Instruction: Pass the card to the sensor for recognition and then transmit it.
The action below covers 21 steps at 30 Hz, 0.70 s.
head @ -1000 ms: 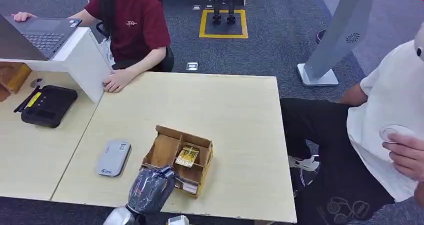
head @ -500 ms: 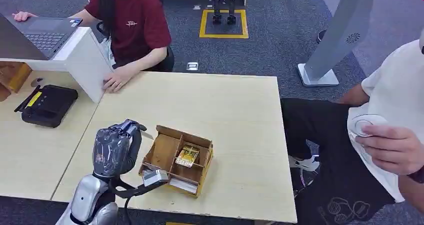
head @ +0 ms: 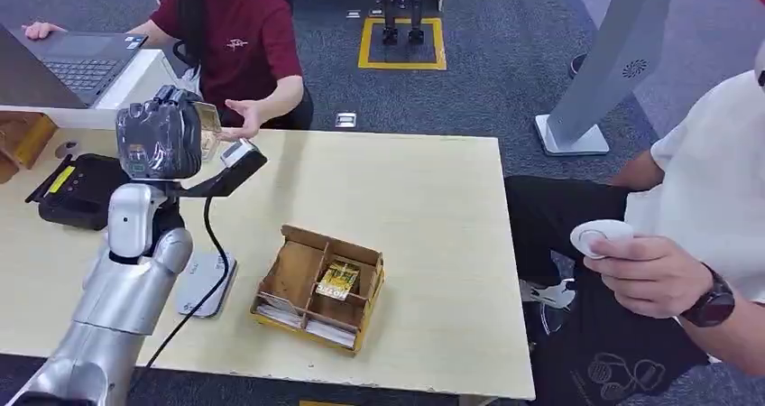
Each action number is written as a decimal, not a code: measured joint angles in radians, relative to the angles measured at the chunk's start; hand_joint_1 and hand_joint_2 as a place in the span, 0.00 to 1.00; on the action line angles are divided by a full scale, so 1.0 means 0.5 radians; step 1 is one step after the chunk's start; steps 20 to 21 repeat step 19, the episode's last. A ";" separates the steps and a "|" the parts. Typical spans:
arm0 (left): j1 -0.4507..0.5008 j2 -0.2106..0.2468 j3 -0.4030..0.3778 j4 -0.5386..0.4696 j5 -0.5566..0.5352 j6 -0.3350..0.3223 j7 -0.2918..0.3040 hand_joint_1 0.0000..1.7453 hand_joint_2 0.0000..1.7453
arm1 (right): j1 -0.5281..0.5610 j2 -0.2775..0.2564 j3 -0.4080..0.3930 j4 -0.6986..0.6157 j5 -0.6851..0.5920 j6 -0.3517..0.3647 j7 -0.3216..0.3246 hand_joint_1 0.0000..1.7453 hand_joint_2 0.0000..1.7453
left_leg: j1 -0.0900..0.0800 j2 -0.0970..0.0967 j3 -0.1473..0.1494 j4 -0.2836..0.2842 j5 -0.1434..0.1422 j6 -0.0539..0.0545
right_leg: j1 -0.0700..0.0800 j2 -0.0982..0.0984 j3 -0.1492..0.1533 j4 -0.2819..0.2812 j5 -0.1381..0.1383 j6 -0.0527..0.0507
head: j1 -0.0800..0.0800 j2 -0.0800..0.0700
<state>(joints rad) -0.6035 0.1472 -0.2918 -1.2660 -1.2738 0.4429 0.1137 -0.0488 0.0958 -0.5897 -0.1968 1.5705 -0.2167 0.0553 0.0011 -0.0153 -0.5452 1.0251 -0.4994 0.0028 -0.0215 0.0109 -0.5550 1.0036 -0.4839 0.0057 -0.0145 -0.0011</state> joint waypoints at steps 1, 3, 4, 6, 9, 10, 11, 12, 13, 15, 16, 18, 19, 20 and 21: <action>-0.017 -0.006 0.004 0.037 -0.014 0.002 0.008 1.00 1.00 | 0.000 0.000 0.004 0.000 0.000 0.000 0.000 0.00 0.00 | 0.000 0.000 -0.001 0.000 0.000 0.000 | 0.000 0.000 0.000 0.000 0.000 0.000 | 0.000 0.000; -0.043 -0.018 0.007 0.111 -0.030 0.005 0.021 1.00 1.00 | -0.003 0.000 0.010 0.000 0.000 0.001 0.000 0.00 0.00 | 0.000 0.000 -0.003 0.000 0.000 0.000 | 0.000 0.000 -0.002 0.000 0.000 0.000 | 0.000 0.000; -0.049 -0.021 0.008 0.134 -0.033 0.006 0.024 1.00 1.00 | -0.004 0.000 0.011 0.000 0.000 0.000 0.000 0.00 0.00 | 0.000 0.000 -0.003 0.000 0.000 0.000 | 0.000 0.000 -0.003 0.000 0.000 0.000 | 0.000 0.000; -0.055 -0.028 0.008 0.174 -0.037 0.014 0.027 1.00 1.00 | -0.004 0.000 0.012 0.000 0.000 0.000 0.000 0.00 0.00 | 0.000 0.001 -0.005 0.000 0.000 0.000 | 0.000 0.000 -0.004 0.000 0.000 0.000 | 0.000 0.000; -0.058 -0.034 0.010 0.230 -0.045 0.024 0.027 1.00 1.00 | -0.004 0.000 0.012 0.000 -0.001 0.000 0.000 0.00 0.00 | 0.000 0.001 -0.005 0.000 0.000 0.000 | 0.000 0.000 -0.005 0.000 0.000 0.000 | 0.000 0.000; -0.058 -0.035 0.011 0.246 -0.049 0.024 0.027 1.00 1.00 | -0.004 0.000 0.013 0.000 -0.001 0.001 0.000 0.00 0.00 | 0.000 0.001 -0.005 0.000 0.000 0.000 | 0.000 0.000 -0.005 0.000 0.000 0.000 | 0.001 0.000; -0.058 -0.035 0.013 0.262 -0.050 0.024 0.027 1.00 1.00 | -0.004 0.000 0.013 0.000 -0.001 0.002 0.000 0.00 0.00 | 0.000 0.001 -0.005 0.000 0.000 0.000 | 0.000 0.000 -0.005 0.000 0.000 0.000 | 0.000 0.000; -0.058 -0.035 0.014 0.275 -0.050 0.024 0.027 1.00 1.00 | -0.004 0.000 0.013 0.000 -0.001 0.002 0.000 0.00 0.00 | 0.000 0.001 -0.006 0.000 0.000 0.000 | 0.000 0.000 -0.005 0.000 0.000 0.000 | 0.000 0.000; -0.058 -0.035 0.018 0.291 -0.050 0.024 0.026 1.00 1.00 | -0.004 0.000 0.013 0.000 -0.001 0.002 0.000 0.00 0.00 | 0.000 0.001 -0.006 0.000 0.000 0.000 | 0.000 0.000 -0.005 0.000 0.000 0.000 | 0.000 0.000; -0.058 -0.036 0.021 0.311 -0.050 0.024 0.024 1.00 1.00 | -0.004 0.000 0.014 0.000 -0.001 0.002 0.000 0.00 0.00 | 0.000 0.001 -0.006 0.000 0.000 0.000 | 0.000 0.000 -0.006 0.000 0.000 0.000 | 0.000 0.000; -0.058 -0.036 0.023 0.321 -0.050 0.024 0.024 1.00 1.00 | -0.004 0.001 0.014 0.000 -0.001 0.002 0.000 0.00 0.00 | 0.000 0.001 -0.006 0.000 0.000 0.000 | 0.000 0.000 -0.006 0.000 0.000 0.000 | 0.000 0.000; -0.058 -0.036 0.026 0.336 -0.050 0.024 0.024 1.00 1.00 | -0.004 0.000 0.014 0.000 -0.001 0.002 -0.001 0.00 0.00 | 0.000 0.001 -0.006 0.000 0.000 0.000 | 0.000 0.000 -0.006 0.000 0.000 0.000 | 0.001 0.000; -0.058 -0.036 0.027 0.339 -0.050 0.024 0.024 1.00 1.00 | -0.004 0.000 0.014 0.000 -0.001 0.002 -0.002 0.00 0.00 | 0.000 0.001 -0.007 0.000 0.000 0.000 | 0.000 0.000 -0.007 0.000 0.000 0.000 | 0.000 0.000; -0.058 -0.036 0.027 0.339 -0.050 0.024 0.024 1.00 1.00 | -0.004 0.000 0.014 0.000 -0.001 0.002 -0.002 0.00 0.00 | 0.000 0.001 -0.007 0.000 0.000 0.000 | 0.000 0.000 -0.007 0.000 0.000 0.000 | 0.000 0.000; -0.058 -0.036 0.027 0.339 -0.050 0.024 0.024 1.00 1.00 | -0.004 0.000 0.014 0.000 -0.001 0.002 -0.002 0.00 0.00 | 0.000 0.001 -0.007 0.000 0.000 0.000 | 0.000 0.000 -0.007 0.000 0.000 0.000 | 0.000 0.000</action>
